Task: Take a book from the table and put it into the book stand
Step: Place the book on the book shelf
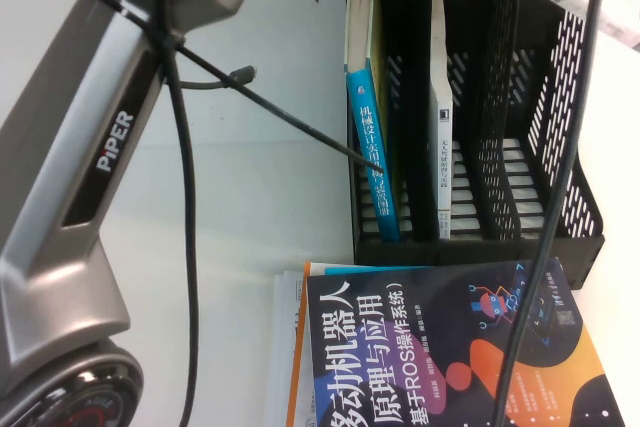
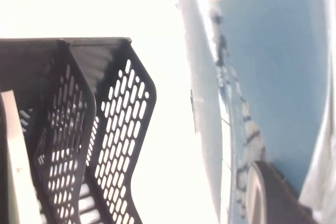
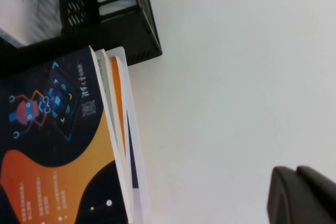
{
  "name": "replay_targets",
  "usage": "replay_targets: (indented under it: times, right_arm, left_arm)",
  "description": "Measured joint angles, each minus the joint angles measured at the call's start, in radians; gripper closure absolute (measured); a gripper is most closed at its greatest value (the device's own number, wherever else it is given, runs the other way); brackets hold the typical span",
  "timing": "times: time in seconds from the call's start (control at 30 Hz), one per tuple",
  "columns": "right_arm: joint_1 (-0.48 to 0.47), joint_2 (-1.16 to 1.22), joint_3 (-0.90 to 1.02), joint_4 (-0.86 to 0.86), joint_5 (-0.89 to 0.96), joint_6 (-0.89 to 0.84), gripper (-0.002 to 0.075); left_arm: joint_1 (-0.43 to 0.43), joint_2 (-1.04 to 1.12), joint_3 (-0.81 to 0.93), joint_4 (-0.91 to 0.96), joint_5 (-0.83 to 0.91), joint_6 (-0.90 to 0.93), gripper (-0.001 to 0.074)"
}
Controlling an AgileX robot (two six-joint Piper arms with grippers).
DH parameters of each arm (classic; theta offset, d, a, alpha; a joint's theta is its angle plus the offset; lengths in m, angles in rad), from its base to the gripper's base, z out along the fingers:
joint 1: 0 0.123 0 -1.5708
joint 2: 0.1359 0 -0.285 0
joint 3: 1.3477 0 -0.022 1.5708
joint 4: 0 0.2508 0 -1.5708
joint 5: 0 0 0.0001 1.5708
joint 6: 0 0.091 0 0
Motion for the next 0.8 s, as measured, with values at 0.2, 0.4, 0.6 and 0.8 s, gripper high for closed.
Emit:
replay_targets:
  times: [0.2,0.4,0.6,0.8]
  right_arm:
    - [0.000,0.000,0.000,0.000,0.000,0.000,0.0729]
    - [0.000,0.000,0.000,0.002,0.000,-0.002,0.0729]
    - [0.000,0.000,0.000,0.002,-0.003,-0.002,0.0729]
    - [0.000,0.000,0.000,0.003,-0.003,-0.004,0.0729]
  left_arm:
    - [0.000,0.004,0.000,0.008,0.064,0.013,0.0618]
    - [0.000,0.024,0.000,0.075,0.172,0.044,0.0618]
    - [0.000,0.076,0.000,0.057,0.172,0.053,0.0618]
    - [0.000,0.092,0.000,0.026,0.172,0.050,0.0618]
